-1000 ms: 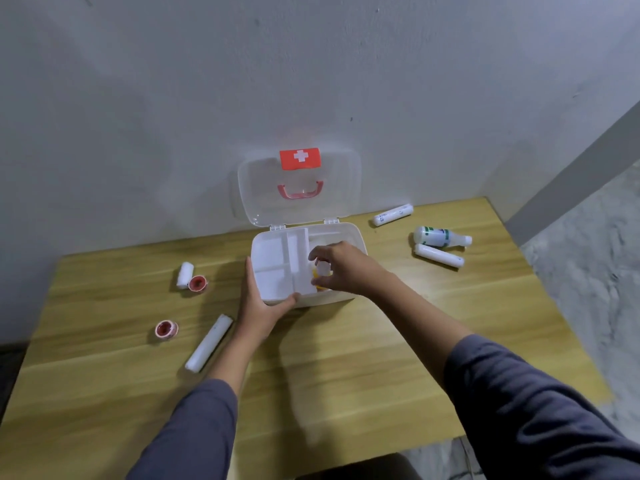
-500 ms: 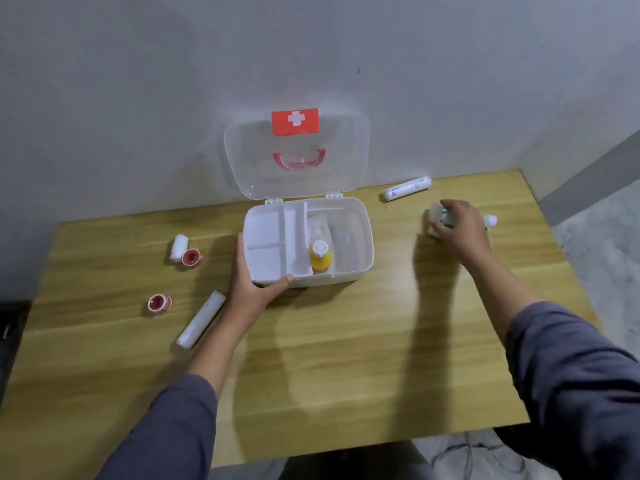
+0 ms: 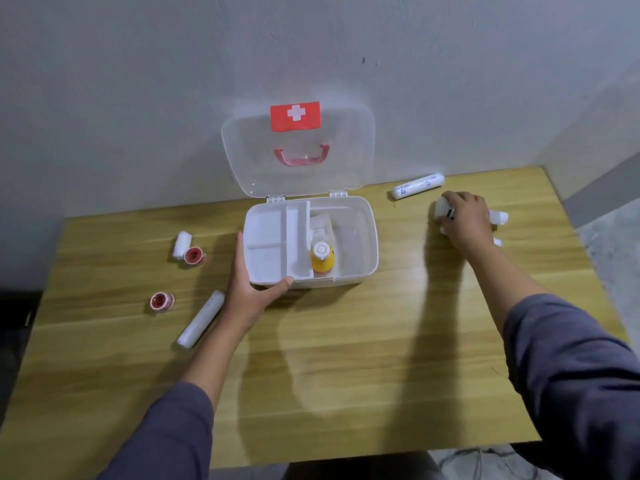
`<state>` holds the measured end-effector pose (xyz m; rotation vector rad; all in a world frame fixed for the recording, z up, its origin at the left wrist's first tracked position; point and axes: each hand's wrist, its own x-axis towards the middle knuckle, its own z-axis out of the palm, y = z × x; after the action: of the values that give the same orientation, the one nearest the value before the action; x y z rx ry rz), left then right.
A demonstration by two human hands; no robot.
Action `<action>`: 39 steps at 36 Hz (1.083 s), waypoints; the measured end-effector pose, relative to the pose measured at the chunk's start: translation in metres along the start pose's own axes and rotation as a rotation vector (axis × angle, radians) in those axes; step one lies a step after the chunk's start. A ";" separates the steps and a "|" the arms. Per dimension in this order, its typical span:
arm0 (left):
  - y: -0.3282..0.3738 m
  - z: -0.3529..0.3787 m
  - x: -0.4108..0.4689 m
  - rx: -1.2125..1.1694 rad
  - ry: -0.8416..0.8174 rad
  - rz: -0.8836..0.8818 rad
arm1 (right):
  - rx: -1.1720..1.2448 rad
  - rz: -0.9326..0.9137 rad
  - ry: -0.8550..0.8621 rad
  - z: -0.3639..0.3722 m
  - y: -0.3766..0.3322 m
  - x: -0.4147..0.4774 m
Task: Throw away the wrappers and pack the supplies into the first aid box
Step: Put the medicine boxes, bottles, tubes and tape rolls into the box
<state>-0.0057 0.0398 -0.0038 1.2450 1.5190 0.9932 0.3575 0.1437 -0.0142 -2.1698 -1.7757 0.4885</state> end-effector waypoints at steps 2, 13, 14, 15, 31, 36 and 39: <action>-0.001 -0.001 0.000 0.007 0.002 -0.002 | 0.048 -0.015 0.029 -0.001 -0.002 -0.003; 0.001 -0.001 -0.002 -0.032 -0.012 -0.010 | 0.126 -0.318 0.212 -0.031 -0.076 -0.046; 0.001 -0.001 -0.002 -0.031 -0.019 -0.002 | 0.127 -0.339 0.198 -0.033 -0.087 -0.052; 0.001 -0.002 -0.002 -0.027 -0.019 0.006 | 0.130 -0.360 0.180 -0.036 -0.098 -0.058; 0.007 -0.004 0.000 -0.036 -0.025 0.088 | -0.381 -0.557 -0.254 -0.022 -0.160 -0.093; 0.006 -0.004 0.002 -0.025 -0.026 0.092 | -0.393 -0.530 -0.297 -0.014 -0.164 -0.088; 0.004 -0.004 0.003 -0.025 -0.035 0.085 | -0.422 -0.492 -0.346 -0.011 -0.165 -0.085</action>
<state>-0.0091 0.0432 0.0002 1.3120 1.4324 1.0370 0.2013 0.0921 0.0736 -1.8464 -2.7102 0.4092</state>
